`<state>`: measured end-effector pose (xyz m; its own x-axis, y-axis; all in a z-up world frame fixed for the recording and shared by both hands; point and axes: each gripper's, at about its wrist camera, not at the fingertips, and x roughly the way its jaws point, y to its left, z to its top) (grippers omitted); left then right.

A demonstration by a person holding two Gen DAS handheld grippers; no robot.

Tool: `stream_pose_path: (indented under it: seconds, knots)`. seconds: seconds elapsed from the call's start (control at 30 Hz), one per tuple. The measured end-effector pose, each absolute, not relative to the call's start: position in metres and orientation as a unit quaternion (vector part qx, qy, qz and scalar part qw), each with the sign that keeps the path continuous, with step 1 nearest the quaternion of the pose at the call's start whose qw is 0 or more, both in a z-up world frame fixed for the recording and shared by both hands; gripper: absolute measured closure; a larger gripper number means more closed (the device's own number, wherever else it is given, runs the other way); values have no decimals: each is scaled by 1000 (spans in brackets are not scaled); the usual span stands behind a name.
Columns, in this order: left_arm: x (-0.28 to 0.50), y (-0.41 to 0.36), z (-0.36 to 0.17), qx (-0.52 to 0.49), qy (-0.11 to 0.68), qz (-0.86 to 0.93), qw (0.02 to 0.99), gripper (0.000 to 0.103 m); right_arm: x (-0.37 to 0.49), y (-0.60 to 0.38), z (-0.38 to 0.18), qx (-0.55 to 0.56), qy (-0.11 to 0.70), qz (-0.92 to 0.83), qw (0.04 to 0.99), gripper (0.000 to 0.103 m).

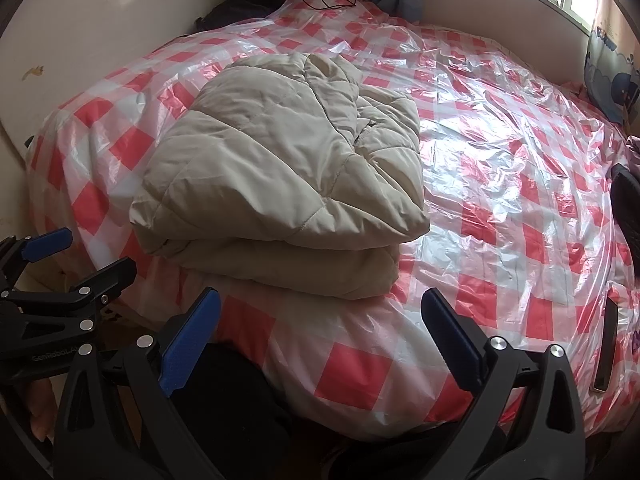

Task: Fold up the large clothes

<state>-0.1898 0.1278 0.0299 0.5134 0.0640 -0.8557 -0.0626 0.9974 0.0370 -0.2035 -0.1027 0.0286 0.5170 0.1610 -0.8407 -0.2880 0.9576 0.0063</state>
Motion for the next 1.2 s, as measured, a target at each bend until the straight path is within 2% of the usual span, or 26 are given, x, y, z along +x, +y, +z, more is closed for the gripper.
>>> stream_pose_path:
  seconds: [1.2]
  knots:
    - [-187, 120, 37, 26, 482, 44, 874, 7, -203, -107, 33, -66, 471, 128, 870, 6]
